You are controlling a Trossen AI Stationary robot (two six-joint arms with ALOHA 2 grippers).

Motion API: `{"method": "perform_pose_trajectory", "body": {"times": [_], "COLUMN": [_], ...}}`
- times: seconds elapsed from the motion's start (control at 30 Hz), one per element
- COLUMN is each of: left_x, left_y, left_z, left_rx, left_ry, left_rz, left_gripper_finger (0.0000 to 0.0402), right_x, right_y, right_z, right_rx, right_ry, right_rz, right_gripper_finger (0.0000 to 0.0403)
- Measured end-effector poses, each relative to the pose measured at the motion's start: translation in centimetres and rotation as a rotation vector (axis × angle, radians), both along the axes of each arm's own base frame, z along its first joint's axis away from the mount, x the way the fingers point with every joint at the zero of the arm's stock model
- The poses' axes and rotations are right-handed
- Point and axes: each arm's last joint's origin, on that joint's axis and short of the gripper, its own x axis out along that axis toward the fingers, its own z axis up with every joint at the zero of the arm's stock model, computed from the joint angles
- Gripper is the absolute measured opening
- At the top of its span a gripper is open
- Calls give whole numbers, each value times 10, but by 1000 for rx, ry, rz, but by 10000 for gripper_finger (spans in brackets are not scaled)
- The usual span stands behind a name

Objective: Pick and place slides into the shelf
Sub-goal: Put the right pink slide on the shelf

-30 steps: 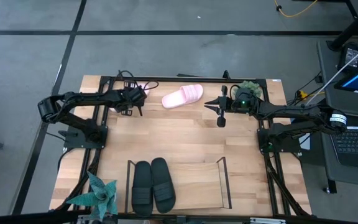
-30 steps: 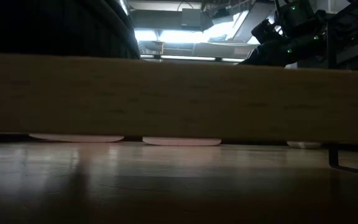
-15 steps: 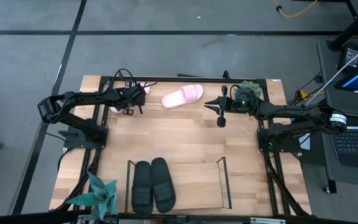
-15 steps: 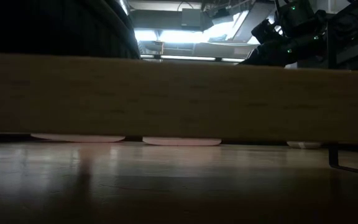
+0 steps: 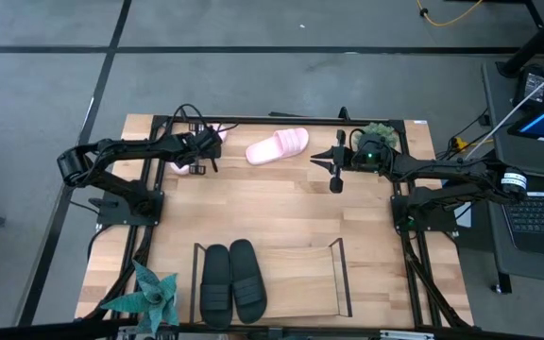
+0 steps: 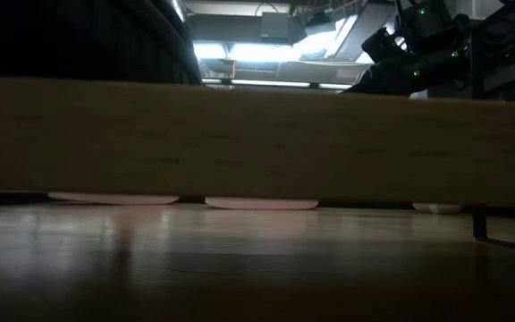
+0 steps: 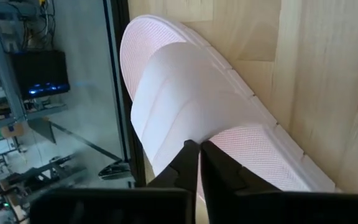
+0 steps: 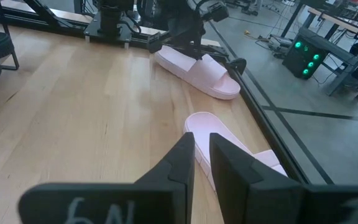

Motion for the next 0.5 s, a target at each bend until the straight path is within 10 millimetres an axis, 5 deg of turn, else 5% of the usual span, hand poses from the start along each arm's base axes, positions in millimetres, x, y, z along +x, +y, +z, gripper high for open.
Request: {"method": "perform_pose_trajectory", "body": {"times": [0.5], "left_x": [1], "left_y": [-1], "left_z": [5], "left_rx": [110], "left_ry": [-34], "left_rz": [110], "left_gripper_finger": [0], "right_x": [0], "right_y": [0], "right_z": [0], "right_rx": [0], "right_ry": [0], "right_rz": [-1], "right_gripper_finger": [53]}}
